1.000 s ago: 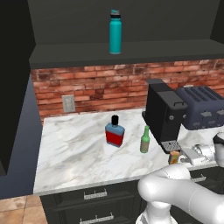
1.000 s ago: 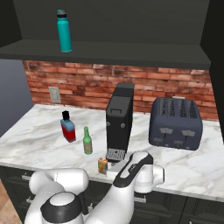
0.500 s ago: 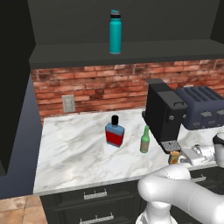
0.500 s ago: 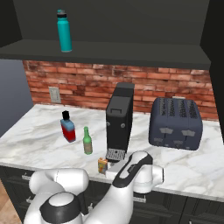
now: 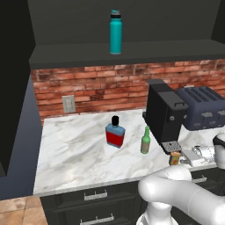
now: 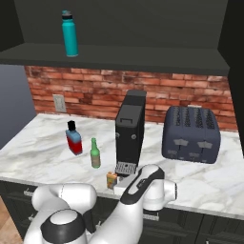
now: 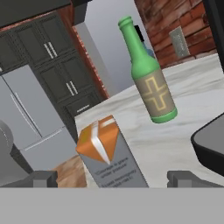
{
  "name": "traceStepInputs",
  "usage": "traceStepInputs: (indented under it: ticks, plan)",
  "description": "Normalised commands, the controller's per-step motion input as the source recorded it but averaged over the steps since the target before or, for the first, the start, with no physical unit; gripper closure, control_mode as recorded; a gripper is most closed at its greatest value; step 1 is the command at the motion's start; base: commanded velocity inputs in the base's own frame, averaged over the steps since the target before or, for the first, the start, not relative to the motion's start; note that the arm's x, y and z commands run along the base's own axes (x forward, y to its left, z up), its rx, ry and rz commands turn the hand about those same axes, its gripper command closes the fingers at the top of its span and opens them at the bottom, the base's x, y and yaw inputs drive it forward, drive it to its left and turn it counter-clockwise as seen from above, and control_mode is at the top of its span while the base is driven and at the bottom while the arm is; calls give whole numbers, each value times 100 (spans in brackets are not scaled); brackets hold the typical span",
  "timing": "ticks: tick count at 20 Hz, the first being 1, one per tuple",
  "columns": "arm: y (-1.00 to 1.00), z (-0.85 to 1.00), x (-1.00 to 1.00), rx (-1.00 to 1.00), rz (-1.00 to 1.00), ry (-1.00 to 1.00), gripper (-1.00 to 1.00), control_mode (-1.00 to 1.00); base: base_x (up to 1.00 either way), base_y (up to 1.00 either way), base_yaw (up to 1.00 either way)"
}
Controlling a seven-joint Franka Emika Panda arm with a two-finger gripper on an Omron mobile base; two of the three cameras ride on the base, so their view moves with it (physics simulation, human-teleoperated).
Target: Sort all alcoholic drinks to one cabinet, and non-alcoholic drinks to the other.
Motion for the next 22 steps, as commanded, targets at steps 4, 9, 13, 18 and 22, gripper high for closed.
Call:
traceStepInputs:
  ticks: [4, 9, 13, 18, 22]
  plan:
    - [21, 0, 0, 0, 0, 0, -100, -100, 0, 0, 0]
    - [27, 0, 0, 0, 0, 0, -100, -100, 0, 0, 0]
    - [31, 0, 0, 0, 0, 0, -100, -100, 0, 0, 0]
    - [28, 0, 0, 0, 0, 0, -100, -100, 0, 0, 0]
    - [20, 5, 0, 0, 0, 0, -100, -100, 0, 0, 0]
